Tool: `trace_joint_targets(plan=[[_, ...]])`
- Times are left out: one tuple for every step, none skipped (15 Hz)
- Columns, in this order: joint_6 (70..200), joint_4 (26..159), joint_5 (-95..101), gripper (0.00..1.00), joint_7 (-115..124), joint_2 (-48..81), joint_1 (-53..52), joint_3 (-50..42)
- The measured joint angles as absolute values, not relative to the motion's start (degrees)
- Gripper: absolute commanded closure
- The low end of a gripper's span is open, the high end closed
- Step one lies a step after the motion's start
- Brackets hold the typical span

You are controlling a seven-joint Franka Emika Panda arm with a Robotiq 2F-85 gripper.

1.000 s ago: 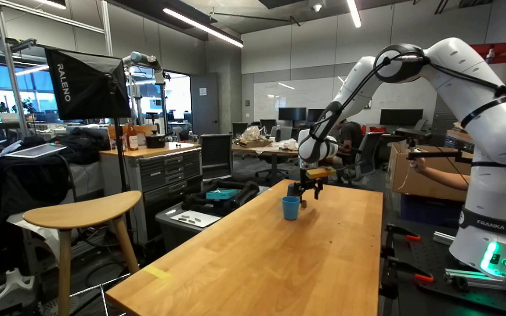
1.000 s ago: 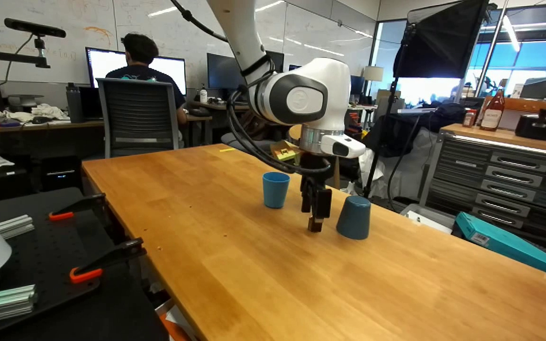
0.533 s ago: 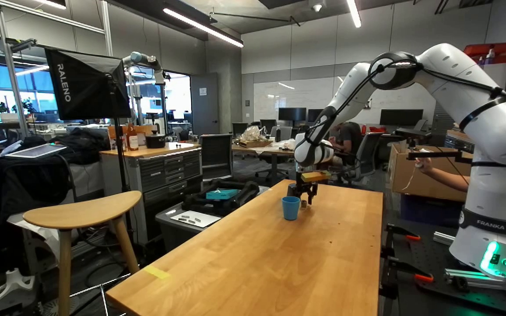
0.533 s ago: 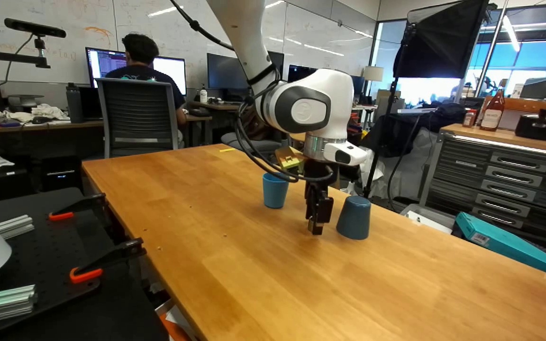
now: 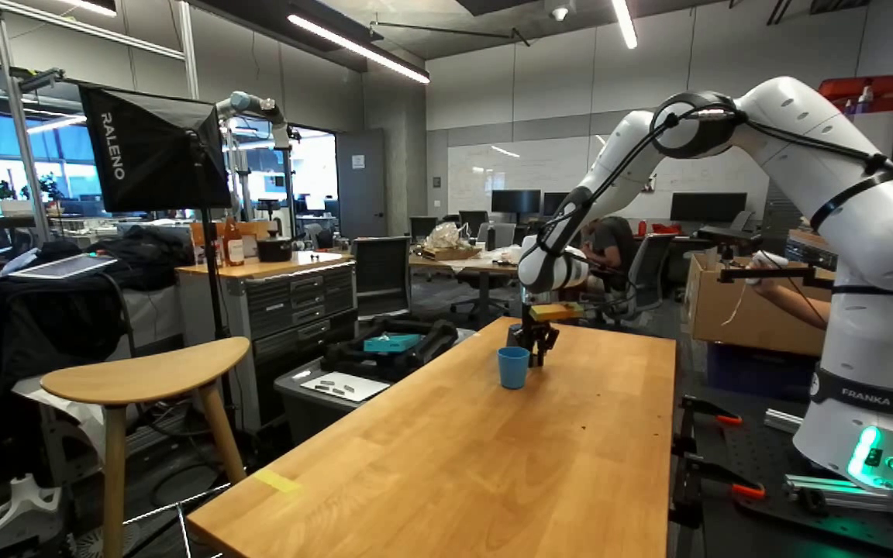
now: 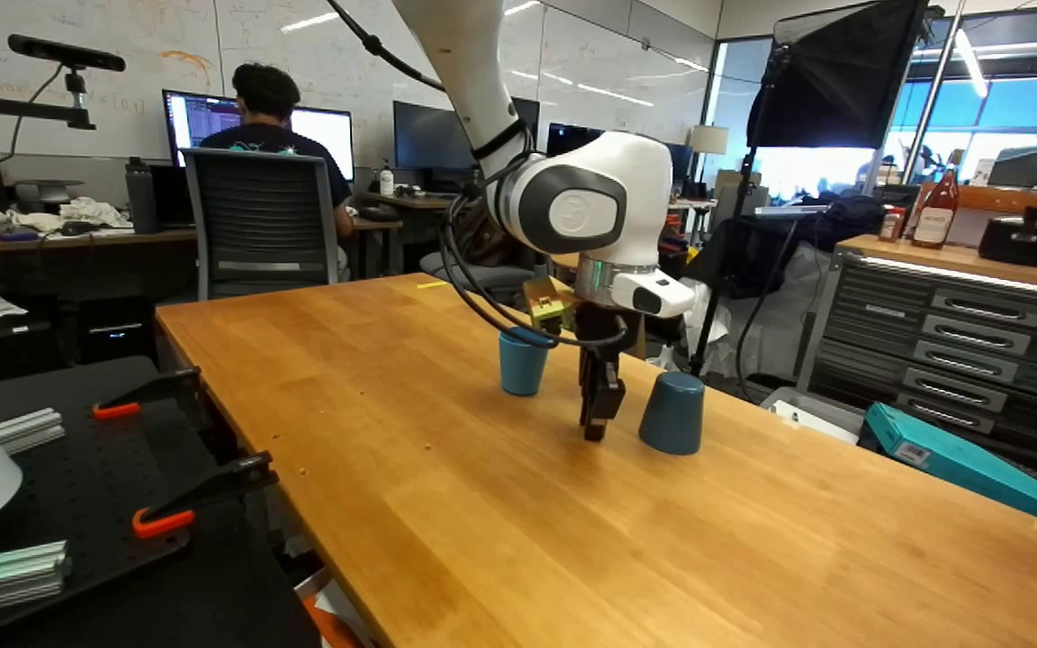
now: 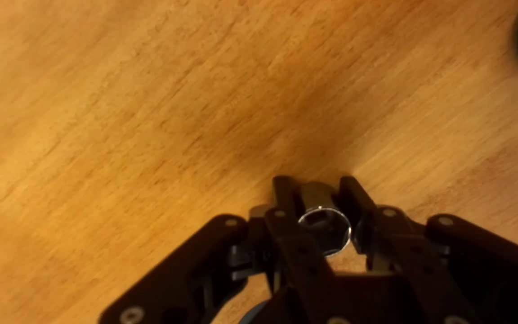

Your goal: Pick the silver object on the table and put it in the blue cup

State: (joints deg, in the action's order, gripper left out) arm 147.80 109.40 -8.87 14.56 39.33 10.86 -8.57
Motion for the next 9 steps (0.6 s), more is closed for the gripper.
trace_joint_targets(plan=[[147.74, 109.4, -8.87, 0.91, 14.54, 39.26, 10.93, -8.57], [147.52, 109.41, -8.87, 0.91, 14.47, 39.04, 10.93, -8.55], [147.1, 109.5, -8.87, 0.91, 14.32, 38.55, 10.93, -8.47], [146.29, 109.75, -8.87, 0.91, 13.9, 37.66, 10.92, -8.31], [145.13, 110.17, -8.87, 0.91, 13.27, 36.33, 10.91, -8.05], [143.91, 110.79, -8.87, 0.91, 12.49, 34.62, 10.9, -7.72], [142.51, 111.69, -8.87, 0.91, 11.68, 32.49, 10.88, -7.27], [140.96, 112.77, -8.87, 0.91, 10.95, 30.07, 10.84, -6.78], [139.33, 113.93, -8.93, 0.91, 10.29, 27.64, 10.8, -6.28]])
